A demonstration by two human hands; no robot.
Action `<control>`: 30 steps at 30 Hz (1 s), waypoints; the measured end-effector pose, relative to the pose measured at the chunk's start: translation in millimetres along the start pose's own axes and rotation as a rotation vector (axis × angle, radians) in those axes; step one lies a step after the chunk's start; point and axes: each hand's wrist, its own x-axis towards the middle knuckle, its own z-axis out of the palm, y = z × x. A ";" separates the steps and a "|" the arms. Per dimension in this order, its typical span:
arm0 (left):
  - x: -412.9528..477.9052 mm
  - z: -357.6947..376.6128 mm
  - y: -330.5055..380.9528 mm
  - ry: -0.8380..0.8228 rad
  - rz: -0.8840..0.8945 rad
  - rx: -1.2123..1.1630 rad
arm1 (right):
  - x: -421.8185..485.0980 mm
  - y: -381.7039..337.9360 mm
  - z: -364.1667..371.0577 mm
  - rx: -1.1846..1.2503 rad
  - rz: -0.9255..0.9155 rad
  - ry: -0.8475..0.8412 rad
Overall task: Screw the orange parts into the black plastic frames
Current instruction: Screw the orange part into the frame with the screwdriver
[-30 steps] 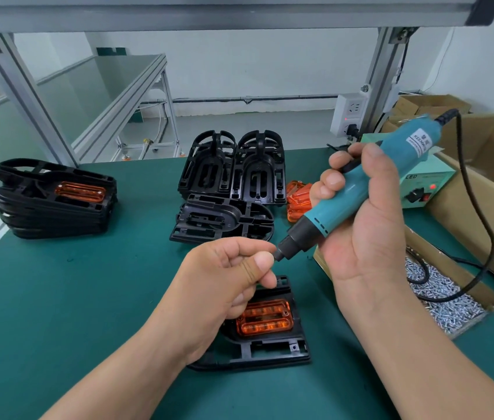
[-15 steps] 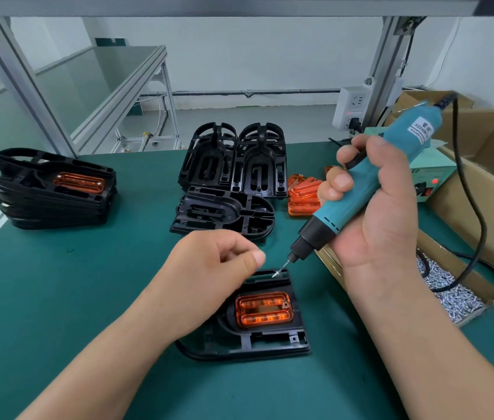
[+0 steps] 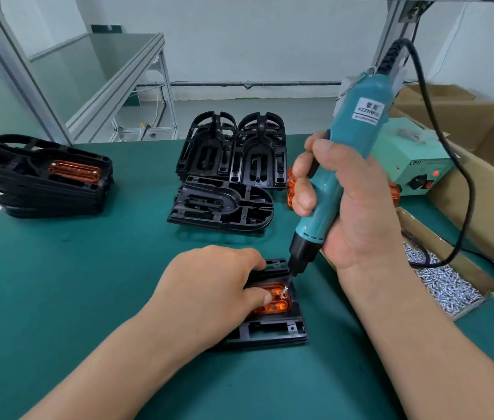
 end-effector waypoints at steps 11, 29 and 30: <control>1.0 3.4 0.3 0.002 -0.002 0.019 | -3.9 1.9 4.3 -0.081 -0.004 -0.053; 1.4 0.5 2.2 -0.081 -0.014 0.039 | -19.5 3.6 16.0 -0.178 -0.071 -0.444; 1.3 0.3 2.2 -0.081 -0.016 0.038 | -19.0 3.6 16.1 -0.168 -0.065 -0.436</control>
